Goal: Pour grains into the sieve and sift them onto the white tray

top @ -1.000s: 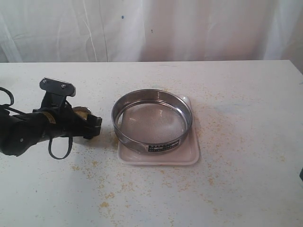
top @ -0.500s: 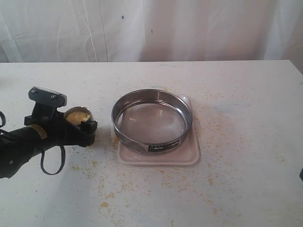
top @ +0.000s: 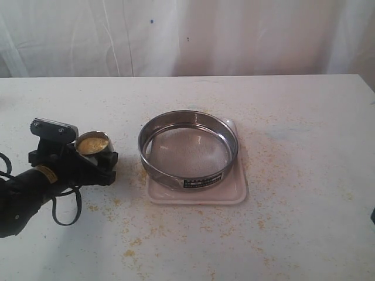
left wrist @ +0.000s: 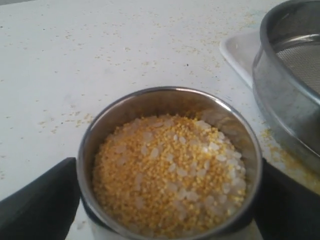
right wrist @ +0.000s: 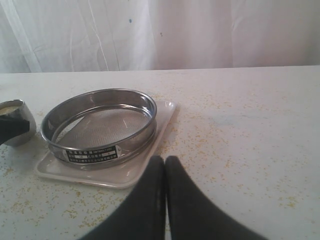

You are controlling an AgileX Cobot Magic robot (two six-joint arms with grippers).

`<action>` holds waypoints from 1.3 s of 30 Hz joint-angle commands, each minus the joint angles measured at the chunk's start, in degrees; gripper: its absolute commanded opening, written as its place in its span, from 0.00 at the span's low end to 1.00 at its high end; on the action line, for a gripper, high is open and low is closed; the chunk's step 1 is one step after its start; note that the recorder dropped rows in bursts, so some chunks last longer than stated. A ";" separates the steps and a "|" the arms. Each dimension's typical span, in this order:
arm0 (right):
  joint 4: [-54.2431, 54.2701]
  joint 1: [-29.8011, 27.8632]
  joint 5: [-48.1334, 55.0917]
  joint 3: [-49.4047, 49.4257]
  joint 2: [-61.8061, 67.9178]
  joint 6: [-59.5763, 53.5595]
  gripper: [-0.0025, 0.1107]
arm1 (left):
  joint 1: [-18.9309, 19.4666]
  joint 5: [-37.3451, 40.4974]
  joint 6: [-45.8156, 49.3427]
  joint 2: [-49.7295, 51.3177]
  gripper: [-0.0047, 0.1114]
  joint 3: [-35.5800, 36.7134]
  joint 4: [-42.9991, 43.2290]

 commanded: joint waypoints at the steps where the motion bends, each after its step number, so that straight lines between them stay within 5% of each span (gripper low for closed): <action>1: -0.39 -0.11 0.18 0.40 -0.38 -0.15 0.02 | -0.47 -3.52 0.38 1.80 0.80 0.42 -2.22; 39: -0.39 -0.11 0.18 0.40 -0.38 -0.15 0.02 | -0.47 -3.97 1.14 6.01 0.80 -4.90 -4.13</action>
